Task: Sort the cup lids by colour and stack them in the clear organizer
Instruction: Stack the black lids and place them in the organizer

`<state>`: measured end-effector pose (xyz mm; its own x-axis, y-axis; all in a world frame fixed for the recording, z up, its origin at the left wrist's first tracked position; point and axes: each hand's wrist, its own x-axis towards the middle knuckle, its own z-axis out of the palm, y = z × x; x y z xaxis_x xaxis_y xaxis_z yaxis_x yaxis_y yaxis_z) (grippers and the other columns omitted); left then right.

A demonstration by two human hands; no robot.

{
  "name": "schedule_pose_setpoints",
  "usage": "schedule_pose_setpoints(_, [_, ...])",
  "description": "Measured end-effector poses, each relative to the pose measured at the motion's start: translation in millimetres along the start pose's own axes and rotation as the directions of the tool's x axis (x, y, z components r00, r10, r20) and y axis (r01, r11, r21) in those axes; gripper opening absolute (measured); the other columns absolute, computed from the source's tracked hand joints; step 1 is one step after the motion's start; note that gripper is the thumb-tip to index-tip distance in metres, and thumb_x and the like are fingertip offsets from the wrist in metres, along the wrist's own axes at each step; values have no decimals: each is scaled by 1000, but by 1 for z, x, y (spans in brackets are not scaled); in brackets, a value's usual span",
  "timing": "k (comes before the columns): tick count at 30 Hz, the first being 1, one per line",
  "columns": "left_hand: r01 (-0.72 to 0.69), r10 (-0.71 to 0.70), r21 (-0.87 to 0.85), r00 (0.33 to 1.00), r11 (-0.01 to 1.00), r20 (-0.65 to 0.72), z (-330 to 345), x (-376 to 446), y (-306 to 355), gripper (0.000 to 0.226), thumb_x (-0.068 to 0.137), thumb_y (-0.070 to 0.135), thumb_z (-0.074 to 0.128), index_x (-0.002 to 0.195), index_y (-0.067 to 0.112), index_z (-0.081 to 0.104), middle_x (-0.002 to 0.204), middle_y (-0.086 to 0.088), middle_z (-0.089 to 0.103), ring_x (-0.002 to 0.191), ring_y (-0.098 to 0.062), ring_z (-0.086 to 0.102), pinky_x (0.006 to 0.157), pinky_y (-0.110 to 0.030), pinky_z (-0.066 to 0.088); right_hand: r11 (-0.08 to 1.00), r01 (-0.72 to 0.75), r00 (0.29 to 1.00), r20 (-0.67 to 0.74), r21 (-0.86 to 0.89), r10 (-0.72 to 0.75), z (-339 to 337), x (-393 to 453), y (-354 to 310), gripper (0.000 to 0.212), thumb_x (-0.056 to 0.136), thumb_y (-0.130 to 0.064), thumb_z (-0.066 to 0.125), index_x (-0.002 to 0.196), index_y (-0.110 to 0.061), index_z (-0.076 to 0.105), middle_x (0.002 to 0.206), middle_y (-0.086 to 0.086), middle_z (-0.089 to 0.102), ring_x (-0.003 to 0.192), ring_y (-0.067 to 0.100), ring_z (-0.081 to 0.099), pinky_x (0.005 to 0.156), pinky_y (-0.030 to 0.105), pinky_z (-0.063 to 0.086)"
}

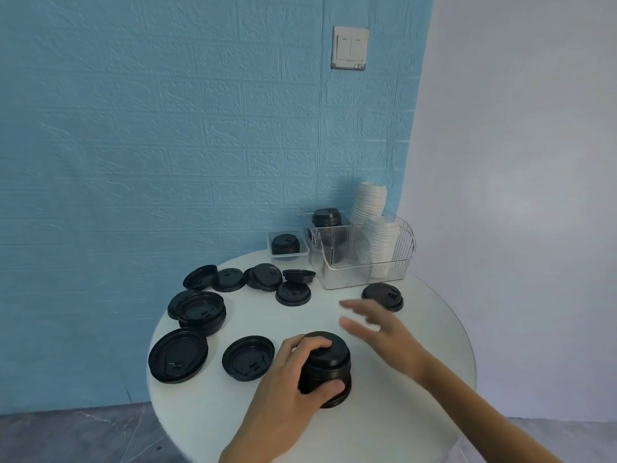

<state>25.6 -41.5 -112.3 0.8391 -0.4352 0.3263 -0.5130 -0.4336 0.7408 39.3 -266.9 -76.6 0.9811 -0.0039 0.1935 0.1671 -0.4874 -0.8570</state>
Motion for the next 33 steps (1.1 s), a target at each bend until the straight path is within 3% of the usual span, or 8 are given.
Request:
schedule_pose_setpoints(2, [7, -7, -2, 1000, 1000, 5, 0, 0, 0, 51, 80, 55, 72, 121, 64, 43, 131, 38, 37, 121, 15, 42, 90, -5, 36, 985, -24, 953, -301, -170, -29, -21, 23, 17, 43, 80, -61, 75, 113, -36, 66, 121, -13, 61, 114, 8, 61, 106, 38, 47])
schedule_pose_setpoints(4, [10, -10, -3, 1000, 1000, 9, 0, 0, 0, 52, 79, 58, 71, 122, 65, 43, 131, 39, 36, 121, 16, 42, 89, -3, 36, 945, -143, 921, -390, -295, 17, -39, 42, 32, 45, 80, -52, 78, 116, -29, 64, 125, -5, 56, 113, 19, 59, 103, 39, 47])
schedule_pose_setpoints(12, [17, -17, -1, 1000, 1000, 5, 0, 1, 0, 55, 77, 58, 72, 122, 68, 41, 130, 39, 36, 120, 18, 41, 91, -6, 37, 849, -344, 904, -386, -401, 184, -44, 75, 73, 96, 64, -70, 79, 142, -23, 47, 130, 4, 60, 119, 28, 56, 104, 42, 44])
schedule_pose_setpoints(19, [11, -11, -12, 1000, 1000, 4, 0, 0, 0, 55, 79, 56, 73, 122, 67, 41, 131, 40, 36, 121, 17, 41, 91, -6, 36, 896, -278, 910, -393, -347, 130, -38, 57, 58, 91, 64, -54, 87, 141, -22, 51, 128, -2, 64, 115, 21, 59, 96, 33, 45])
schedule_pose_setpoints(25, [23, -24, -44, 1000, 999, -16, -2, -1, 6, 47, 78, 73, 62, 121, 64, 46, 134, 42, 25, 120, 21, 38, 89, -8, 37, 998, 16, 978, -208, -58, -28, -11, -4, 0, 74, 64, -52, 91, 129, -35, 60, 120, -21, 64, 107, -2, 60, 87, 12, 44])
schedule_pose_setpoints(28, [19, -23, -92, 999, 996, -47, -3, -1, 7, 39, 86, 66, 62, 121, 60, 45, 132, 34, 37, 120, 14, 46, 91, -13, 42, 991, 137, 988, -70, 2, -137, 6, -34, -19, 69, 64, -61, 85, 126, -40, 62, 122, -22, 63, 116, 1, 58, 93, 11, 43])
schedule_pose_setpoints(31, [57, -70, -203, 996, 977, -56, -4, 0, 7, 64, 72, 83, 65, 122, 60, 32, 124, 32, 53, 116, 6, 57, 94, -23, 52, 985, 173, 985, 22, 5, -173, 19, -45, -24, 67, 66, -59, 85, 127, -41, 63, 124, -21, 61, 119, 4, 57, 93, 10, 41])
schedule_pose_setpoints(33, [62, -79, -232, 995, 971, -66, -4, 0, 6, 78, 63, 88, 67, 122, 65, 22, 126, 39, 49, 116, 5, 58, 95, -26, 54, 984, 177, 983, 55, -2, -177, 24, -43, -24, 67, 67, -53, 90, 127, -41, 63, 123, -24, 58, 121, 3, 56, 93, 9, 39])
